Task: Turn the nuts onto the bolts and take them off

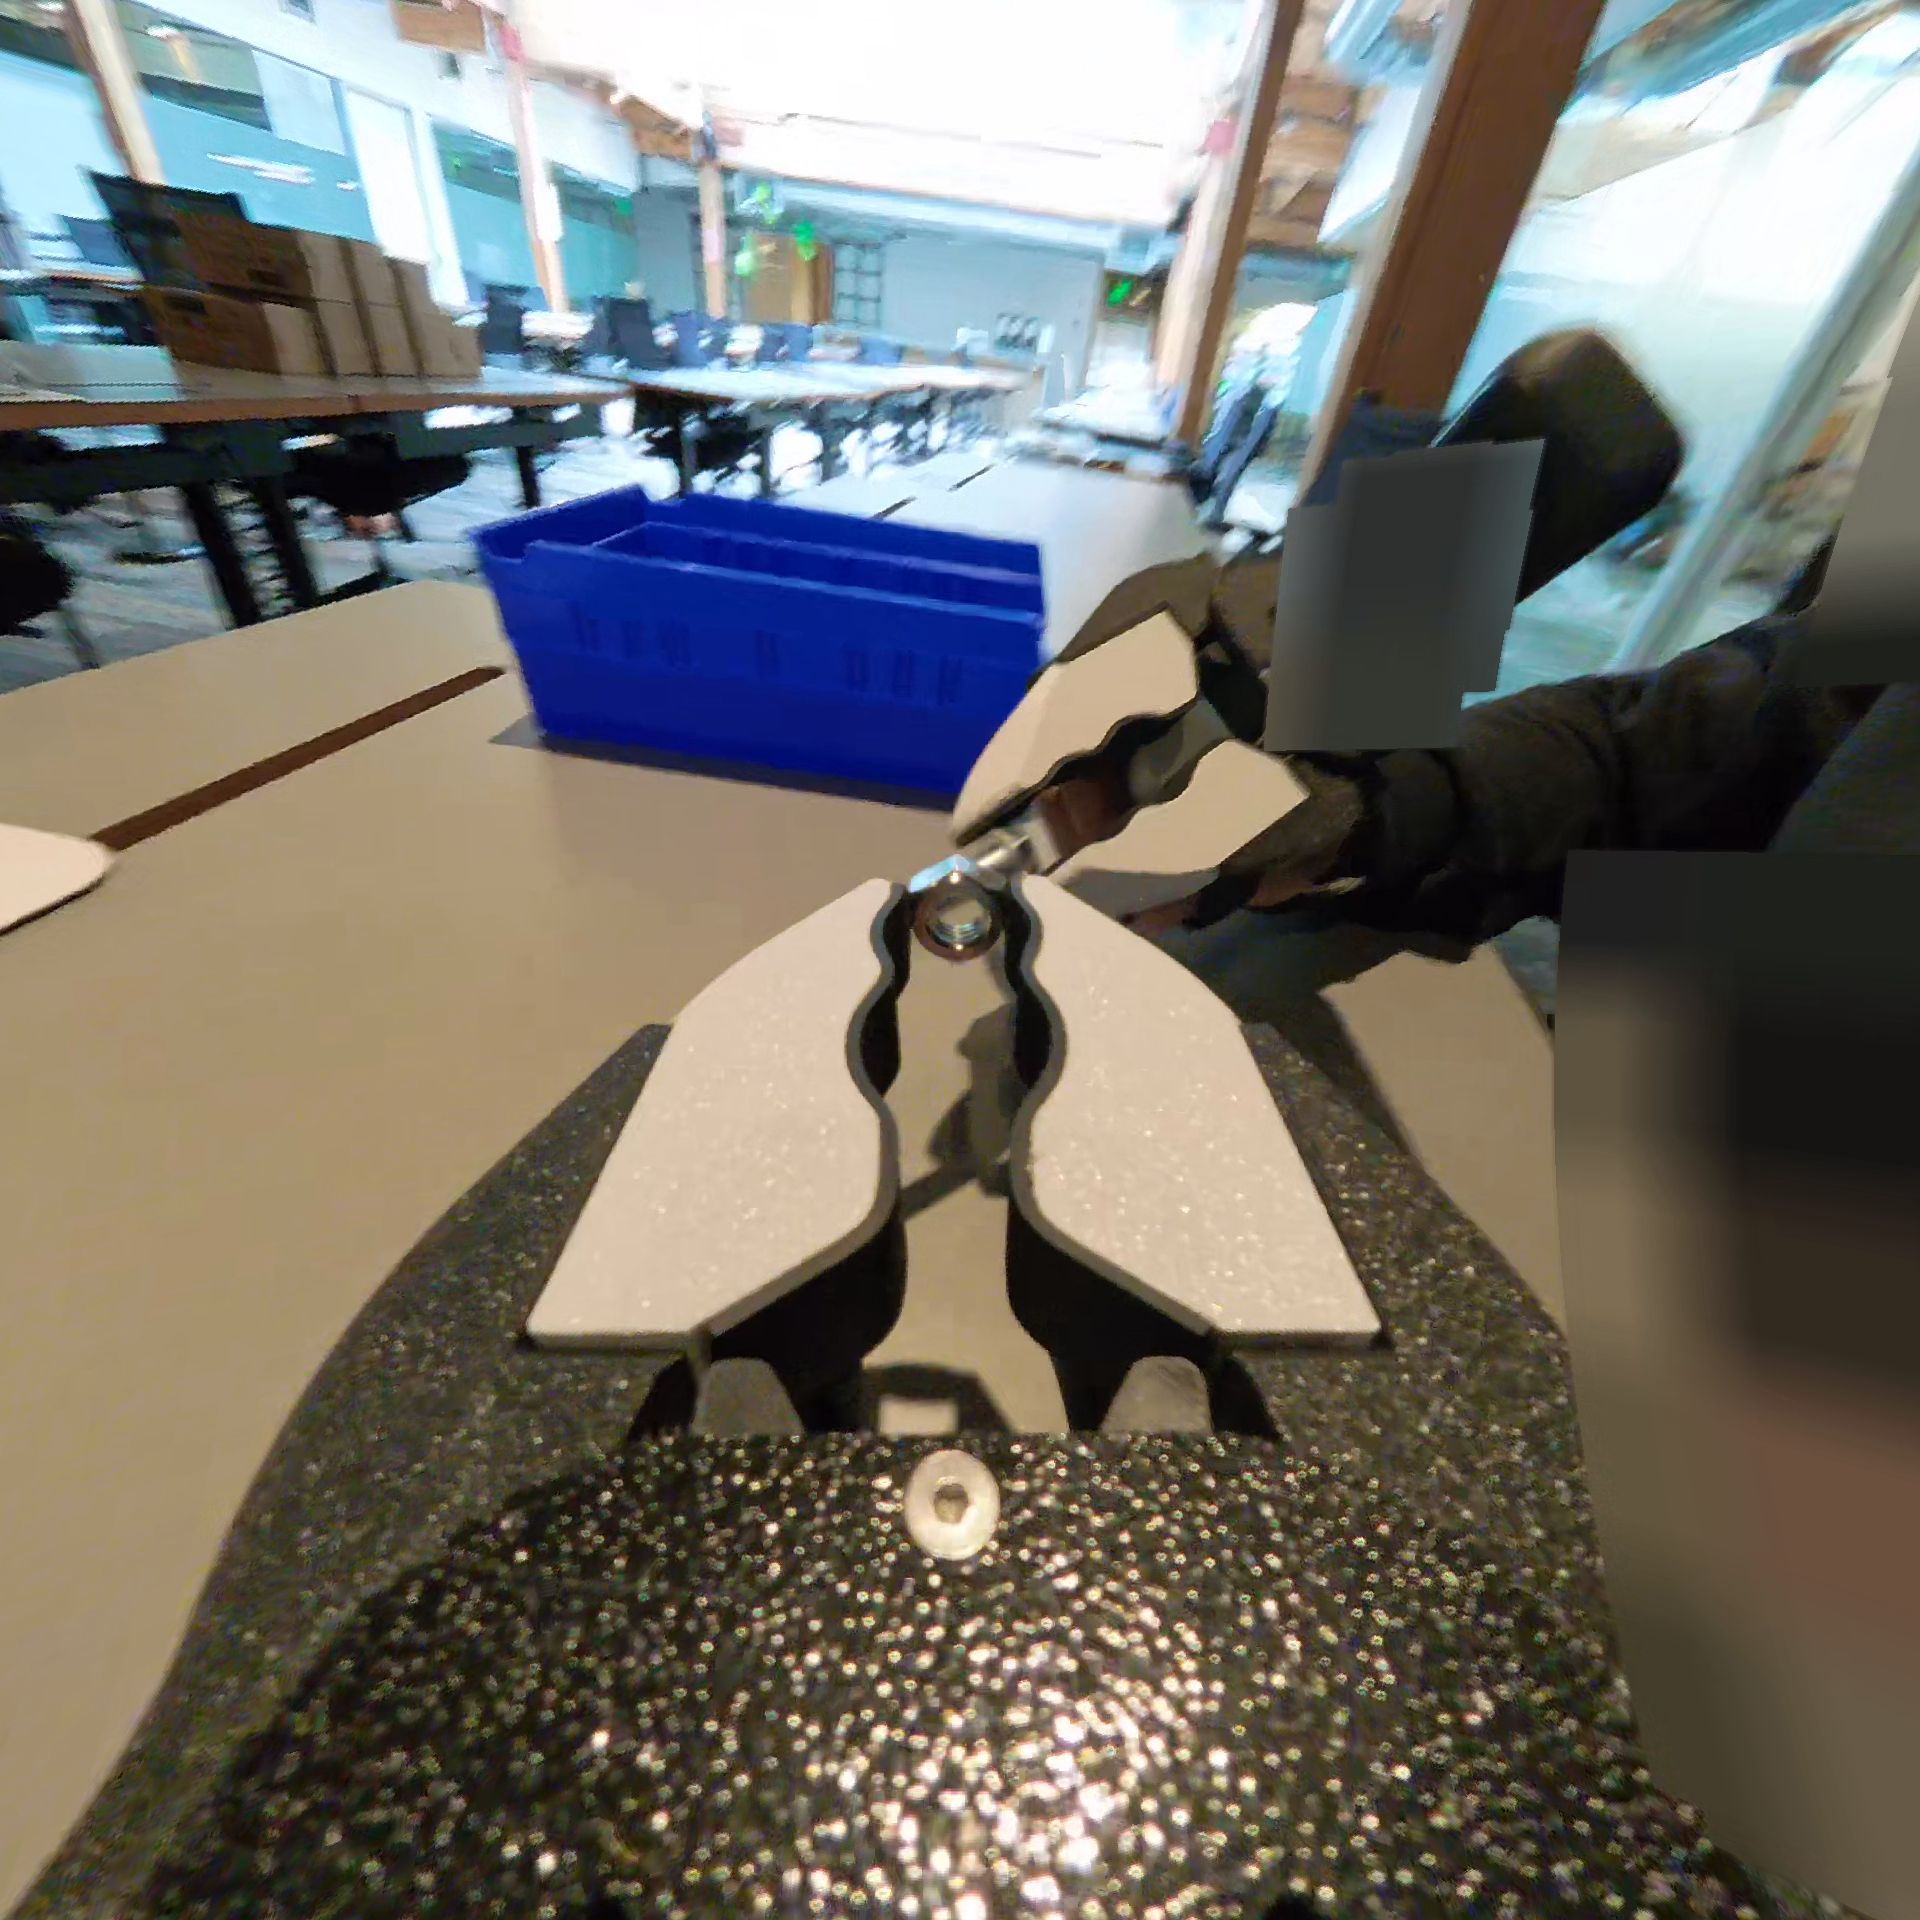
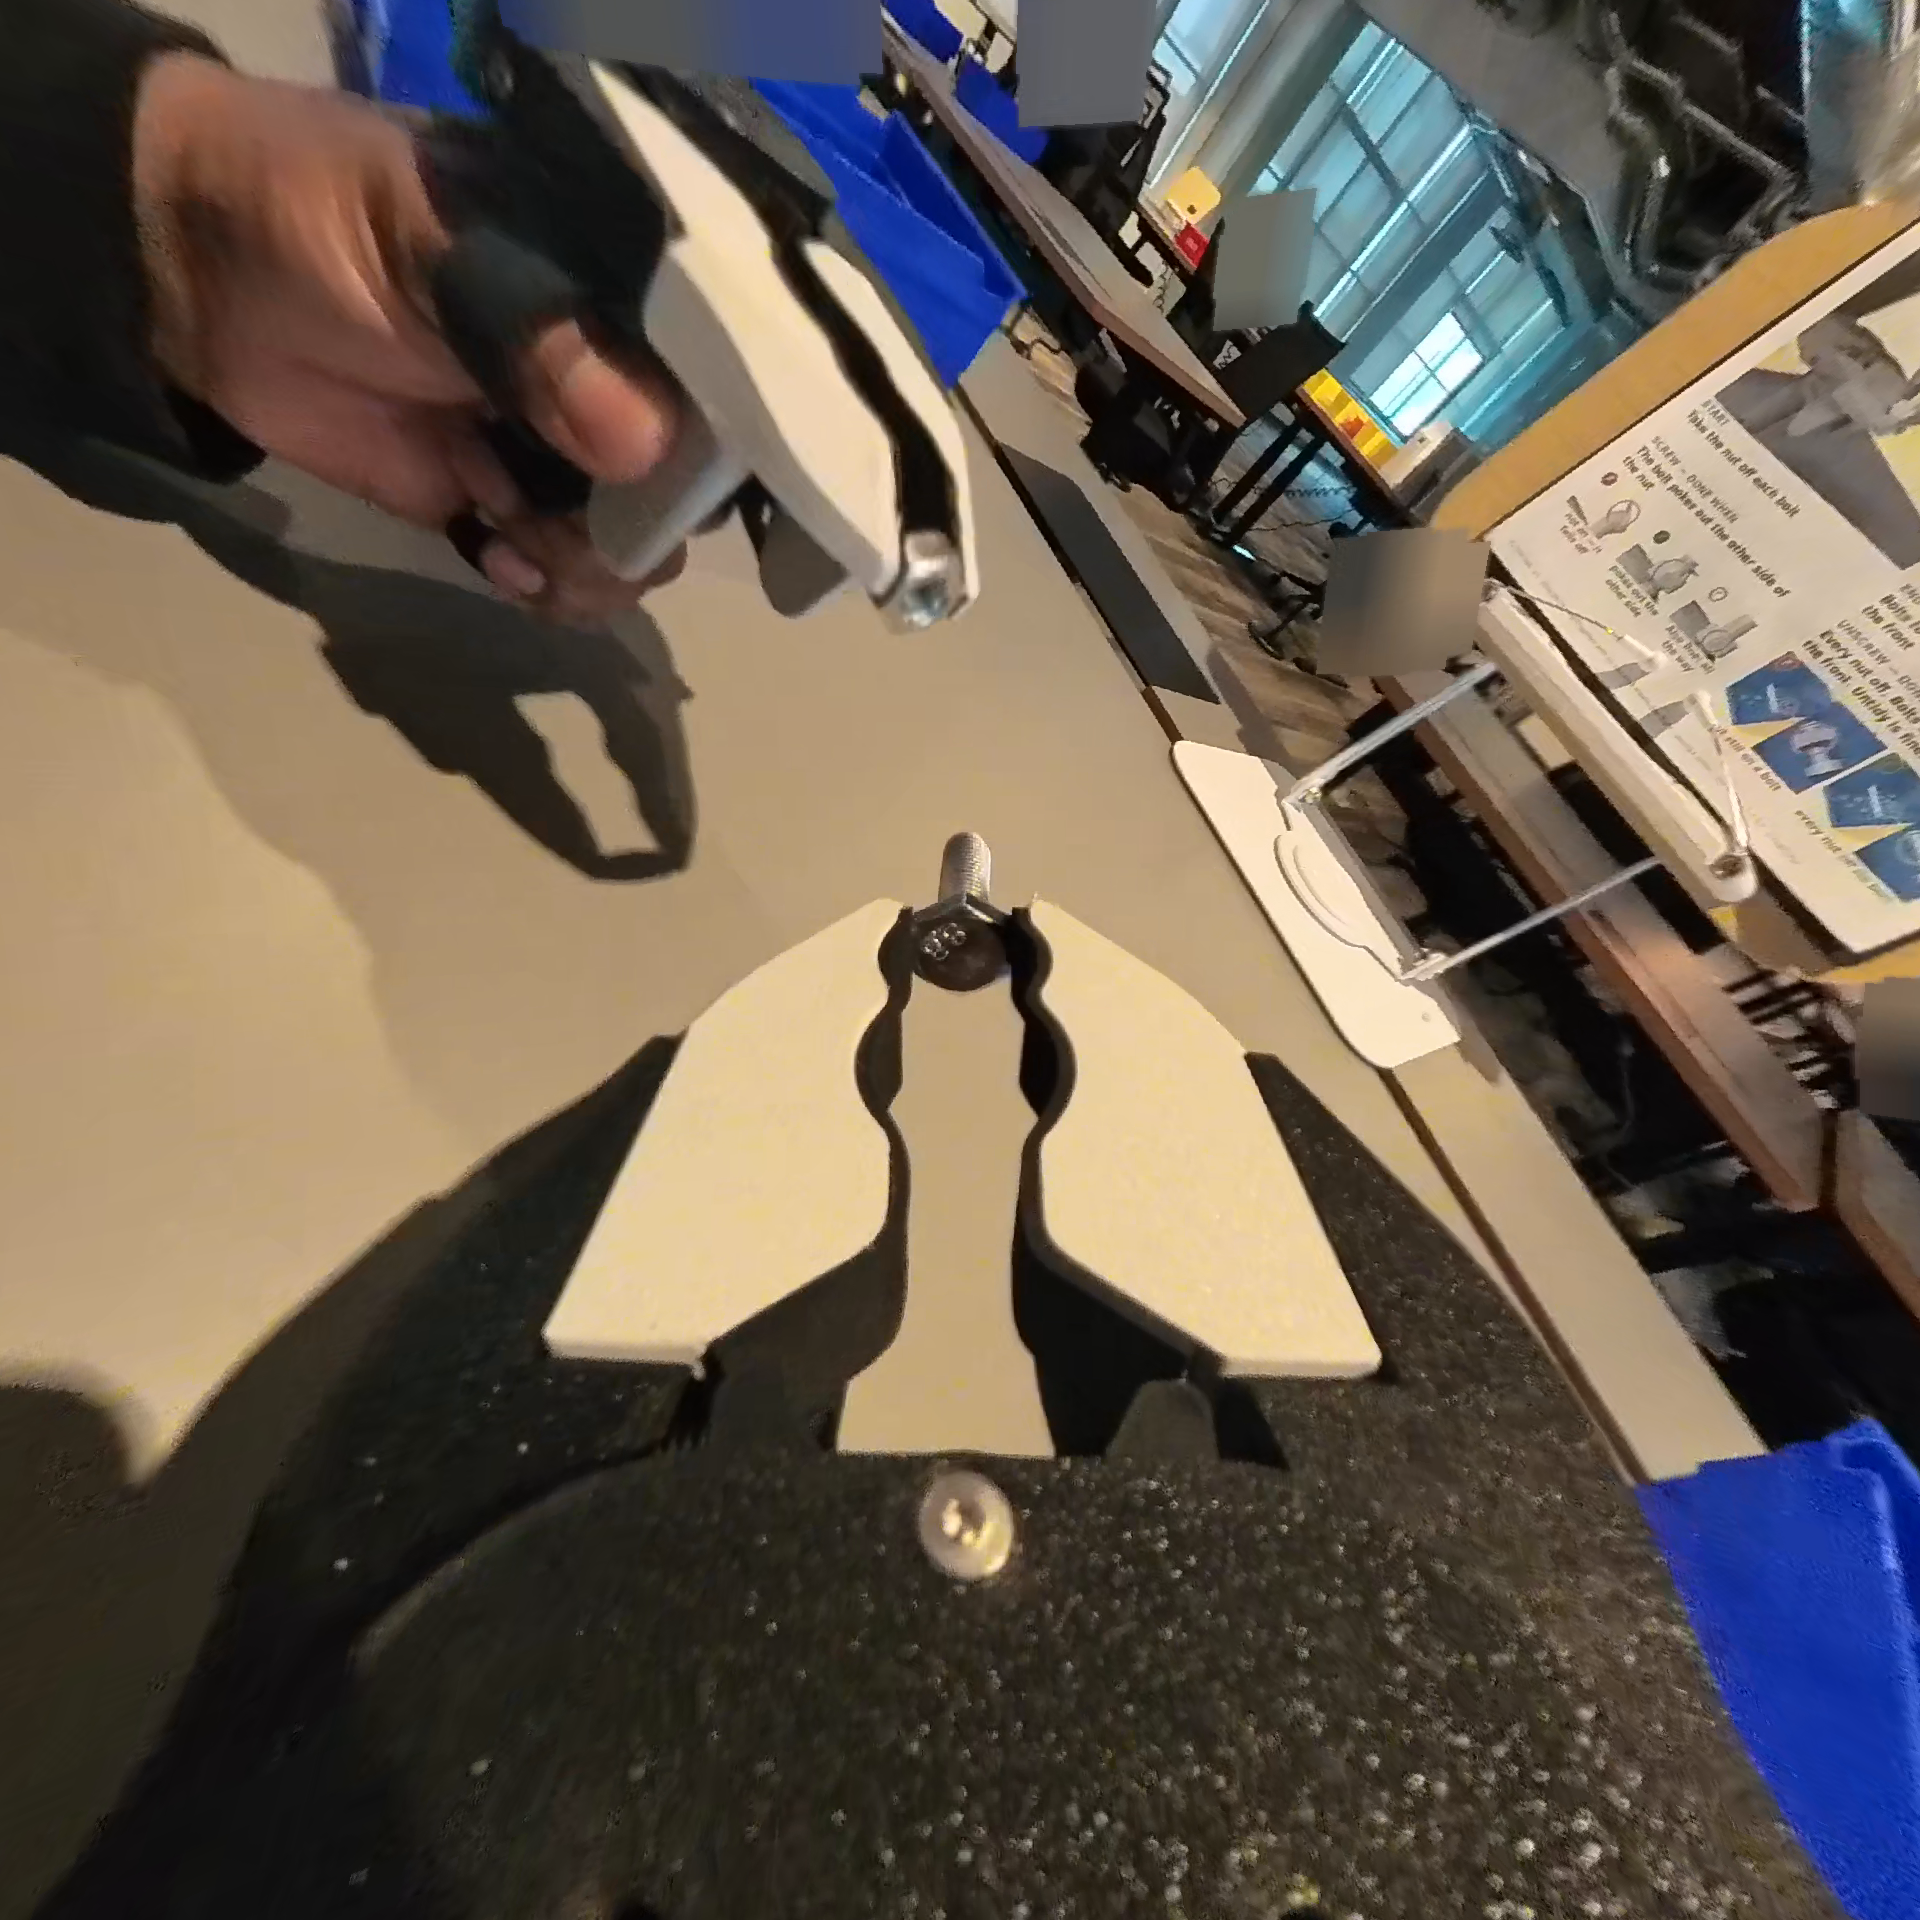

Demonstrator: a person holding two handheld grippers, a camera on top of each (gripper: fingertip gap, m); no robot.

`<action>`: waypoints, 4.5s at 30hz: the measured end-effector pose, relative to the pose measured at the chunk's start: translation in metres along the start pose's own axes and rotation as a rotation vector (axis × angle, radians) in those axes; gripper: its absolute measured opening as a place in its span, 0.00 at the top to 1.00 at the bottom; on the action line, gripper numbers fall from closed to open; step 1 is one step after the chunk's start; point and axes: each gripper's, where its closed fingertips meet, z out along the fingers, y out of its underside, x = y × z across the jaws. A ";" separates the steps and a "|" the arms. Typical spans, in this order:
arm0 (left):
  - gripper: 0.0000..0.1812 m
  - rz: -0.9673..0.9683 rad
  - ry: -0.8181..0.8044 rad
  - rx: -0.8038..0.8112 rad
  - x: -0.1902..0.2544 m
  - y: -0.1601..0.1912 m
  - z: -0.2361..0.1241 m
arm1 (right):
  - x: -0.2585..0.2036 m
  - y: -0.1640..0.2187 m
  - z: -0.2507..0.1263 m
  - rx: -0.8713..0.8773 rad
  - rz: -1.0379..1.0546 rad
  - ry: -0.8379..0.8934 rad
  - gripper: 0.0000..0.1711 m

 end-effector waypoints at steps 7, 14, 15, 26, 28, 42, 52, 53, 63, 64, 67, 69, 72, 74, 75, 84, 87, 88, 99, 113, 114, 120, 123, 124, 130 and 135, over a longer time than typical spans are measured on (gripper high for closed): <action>0.91 0.358 -0.524 -0.391 -0.041 0.021 -0.005 | 0.006 0.004 -0.001 0.020 0.050 -0.009 0.90; 0.91 0.449 -0.542 -0.473 -0.032 0.027 -0.001 | 0.006 0.010 0.004 0.037 0.049 -0.005 0.90; 0.91 0.449 -0.536 -0.471 -0.031 0.026 -0.001 | 0.007 0.010 0.005 0.040 0.048 -0.002 0.90; 0.91 0.383 -0.476 -0.425 -0.027 0.026 0.004 | 0.002 0.003 0.001 0.085 0.059 -0.051 0.90; 0.91 0.342 -0.393 -0.354 -0.015 0.021 0.010 | -0.001 -0.004 -0.003 0.132 0.098 -0.094 0.90; 0.91 0.106 0.254 0.185 0.068 -0.035 0.010 | -0.007 -0.063 -0.052 0.534 0.314 -0.380 0.90; 0.91 0.077 0.279 0.191 0.066 -0.033 0.006 | -0.015 -0.070 -0.055 0.520 0.202 -0.342 0.90; 0.91 0.083 0.275 0.184 0.066 -0.033 0.007 | -0.015 -0.070 -0.055 0.519 0.198 -0.341 0.90; 0.91 0.204 0.199 0.075 0.064 -0.022 0.012 | -0.021 -0.066 -0.049 0.468 0.133 -0.318 0.90; 0.91 0.215 0.194 0.072 0.065 -0.022 0.012 | -0.021 -0.066 -0.050 0.471 0.135 -0.321 0.90; 0.91 0.254 0.174 0.051 0.064 -0.020 0.012 | -0.021 -0.066 -0.049 0.468 0.144 -0.330 0.90; 0.91 0.292 0.156 0.037 0.064 -0.019 0.012 | -0.022 -0.065 -0.048 0.465 0.165 -0.346 0.90; 0.91 0.372 0.125 0.027 0.064 -0.019 0.010 | -0.023 -0.066 -0.047 0.471 0.260 -0.402 0.90; 0.91 0.436 0.113 0.035 0.067 -0.021 0.008 | -0.024 -0.069 -0.047 0.494 0.376 -0.477 0.90; 0.91 0.467 0.108 0.040 0.069 -0.022 0.007 | -0.024 -0.070 -0.048 0.508 0.444 -0.521 0.90; 0.91 0.671 0.052 0.100 0.080 -0.032 0.003 | -0.025 -0.080 -0.052 0.591 0.892 -0.815 0.90; 0.91 0.752 0.044 0.095 0.084 -0.032 0.002 | -0.027 -0.082 -0.054 0.588 0.958 -0.881 0.90; 0.91 0.778 0.045 0.087 0.086 -0.032 0.001 | -0.028 -0.082 -0.055 0.586 0.966 -0.901 0.90; 0.91 0.820 0.022 0.010 0.083 -0.025 0.003 | -0.030 -0.078 -0.055 0.573 0.773 -0.795 0.90; 0.91 0.133 0.310 0.084 0.086 -0.032 0.006 | -0.028 -0.081 -0.061 0.571 0.318 -0.448 0.90; 0.91 0.083 0.332 0.087 0.087 -0.032 0.006 | -0.028 -0.082 -0.061 0.563 0.277 -0.419 0.90; 0.91 0.051 0.322 0.096 0.083 -0.034 0.004 | -0.028 -0.084 -0.060 0.508 0.110 -0.269 0.90; 0.91 0.222 0.229 0.067 0.082 -0.033 0.004 | -0.027 -0.083 -0.059 0.489 0.114 -0.269 0.90; 0.91 0.295 0.195 0.054 0.082 -0.032 0.004 | -0.028 -0.083 -0.059 0.489 0.130 -0.284 0.90; 0.91 0.675 0.073 -0.016 0.087 -0.028 0.001 | -0.033 -0.083 -0.060 0.523 0.375 -0.496 0.90; 0.91 0.824 0.063 -0.025 0.095 -0.028 -0.001 | -0.039 -0.085 -0.062 0.570 0.601 -0.664 0.90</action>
